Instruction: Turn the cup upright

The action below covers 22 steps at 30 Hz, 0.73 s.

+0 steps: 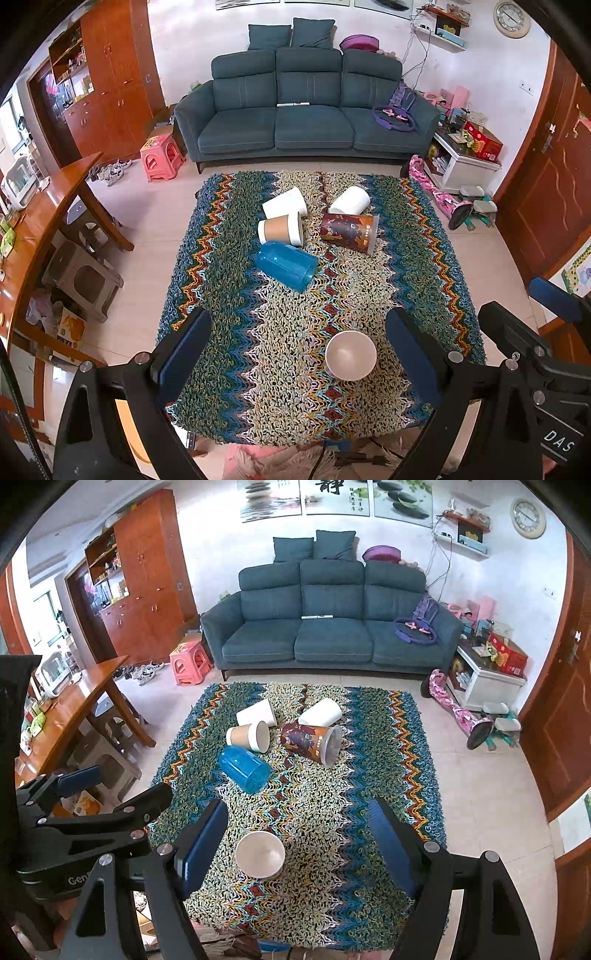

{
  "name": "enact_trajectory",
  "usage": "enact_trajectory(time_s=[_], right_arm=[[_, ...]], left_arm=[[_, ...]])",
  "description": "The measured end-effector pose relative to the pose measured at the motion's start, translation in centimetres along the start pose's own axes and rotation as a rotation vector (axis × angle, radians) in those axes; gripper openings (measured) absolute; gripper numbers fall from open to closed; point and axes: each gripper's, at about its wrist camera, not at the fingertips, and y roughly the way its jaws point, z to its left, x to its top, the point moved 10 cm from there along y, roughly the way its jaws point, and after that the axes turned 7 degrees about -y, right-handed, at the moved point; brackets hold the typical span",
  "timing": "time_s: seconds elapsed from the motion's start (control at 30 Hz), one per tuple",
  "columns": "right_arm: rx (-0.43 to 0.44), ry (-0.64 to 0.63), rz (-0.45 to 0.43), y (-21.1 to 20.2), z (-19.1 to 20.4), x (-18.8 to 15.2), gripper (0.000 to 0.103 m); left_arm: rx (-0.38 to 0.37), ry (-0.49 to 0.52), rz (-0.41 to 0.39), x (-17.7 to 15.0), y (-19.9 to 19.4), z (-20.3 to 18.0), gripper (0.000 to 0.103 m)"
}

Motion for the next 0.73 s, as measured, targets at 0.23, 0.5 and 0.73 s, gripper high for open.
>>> enact_trajectory(time_s=[0.23,0.5,0.73], right_arm=[[0.0,0.0,-0.001,0.0,-0.01,0.02,0.079],[0.001,0.0,-0.001,0.0,-0.01,-0.01,0.079],[0.004,0.003,0.002,-0.05,0.04,-0.1,0.079]], left_arm=[[-0.001,0.001,0.001,-0.04,-0.09,-0.07,0.096],[0.0,0.001,0.002,-0.01,-0.23,-0.12,0.096],[0.002,0.002,0.002,-0.2,-0.18,-0.17,0.096]])
